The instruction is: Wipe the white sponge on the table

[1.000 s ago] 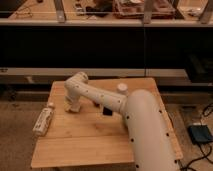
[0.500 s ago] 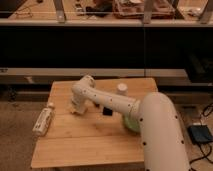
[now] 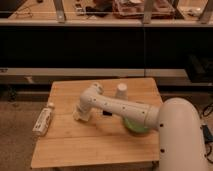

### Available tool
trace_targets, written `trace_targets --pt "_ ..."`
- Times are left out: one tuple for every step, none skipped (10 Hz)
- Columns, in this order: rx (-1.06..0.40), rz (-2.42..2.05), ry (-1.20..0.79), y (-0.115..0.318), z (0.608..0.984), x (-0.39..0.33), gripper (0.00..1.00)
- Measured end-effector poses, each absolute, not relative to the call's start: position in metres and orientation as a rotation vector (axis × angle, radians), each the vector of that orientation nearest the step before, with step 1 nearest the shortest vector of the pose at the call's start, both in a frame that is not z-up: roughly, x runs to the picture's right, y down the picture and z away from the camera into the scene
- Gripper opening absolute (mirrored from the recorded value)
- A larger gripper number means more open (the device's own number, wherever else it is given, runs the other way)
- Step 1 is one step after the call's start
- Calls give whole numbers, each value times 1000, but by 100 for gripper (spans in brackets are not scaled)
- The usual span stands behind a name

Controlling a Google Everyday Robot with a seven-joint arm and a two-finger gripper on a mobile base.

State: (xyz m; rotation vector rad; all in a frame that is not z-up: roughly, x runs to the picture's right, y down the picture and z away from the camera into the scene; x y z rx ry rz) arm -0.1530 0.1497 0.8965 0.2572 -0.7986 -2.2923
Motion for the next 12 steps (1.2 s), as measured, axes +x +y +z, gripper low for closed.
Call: trace_targets --pt "267 -2302 -793 156 889 -151 43" --pt "280 -2313 -779 162 877 -148 43" --pt "293 -2320 -768 163 871 -148 43" --pt "313 -2336 -756 165 861 -153 43" --pt "336 -2347 -748 166 852 -159 43" --pt "358 -2357 -734 164 843 -163 43" --pt "375 -2368 -722 164 836 -167 43" --pt "393 -2383 -713 164 829 -172 43" --pt "403 -2393 -713 167 825 -178 43" --pt "415 -2404 -722 172 822 -186 43" --pt "422 -2410 -731 176 820 -193 43" --pt "437 -2420 -740 180 819 -207 43"
